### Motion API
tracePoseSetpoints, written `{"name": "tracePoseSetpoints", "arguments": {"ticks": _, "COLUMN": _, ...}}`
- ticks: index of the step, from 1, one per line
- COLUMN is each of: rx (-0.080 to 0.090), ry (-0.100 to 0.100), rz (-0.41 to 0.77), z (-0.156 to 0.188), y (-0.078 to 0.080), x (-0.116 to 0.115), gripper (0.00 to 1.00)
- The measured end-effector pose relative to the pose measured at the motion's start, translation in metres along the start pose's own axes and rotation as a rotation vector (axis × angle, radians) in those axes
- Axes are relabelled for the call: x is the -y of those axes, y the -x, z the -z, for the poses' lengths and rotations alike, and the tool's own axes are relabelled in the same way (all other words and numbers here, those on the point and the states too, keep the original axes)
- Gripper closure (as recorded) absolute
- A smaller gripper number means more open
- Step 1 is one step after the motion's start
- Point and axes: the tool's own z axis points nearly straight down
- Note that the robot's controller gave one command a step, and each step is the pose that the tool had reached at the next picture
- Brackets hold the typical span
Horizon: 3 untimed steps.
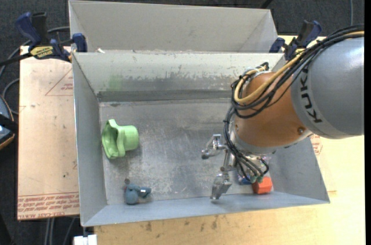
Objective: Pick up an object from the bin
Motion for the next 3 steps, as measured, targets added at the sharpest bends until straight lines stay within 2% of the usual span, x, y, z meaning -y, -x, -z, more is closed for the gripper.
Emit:
{"name": "tracePoseSetpoints", "arguments": {"ticks": 1, "rx": 0.005, "ry": -0.001, "rz": 0.222, "z": -0.035, "y": 0.028, "x": 0.077, "gripper": 0.0}}
{"name": "tracePoseSetpoints", "arguments": {"ticks": 2, "rx": 0.026, "ry": 0.0, "rz": 0.495, "z": -0.045, "y": 0.007, "x": 0.124, "gripper": 0.0}}
{"name": "tracePoseSetpoints", "arguments": {"ticks": 3, "rx": 0.013, "ry": 0.019, "rz": 0.707, "z": -0.028, "y": 0.017, "x": 0.165, "gripper": 0.0}}
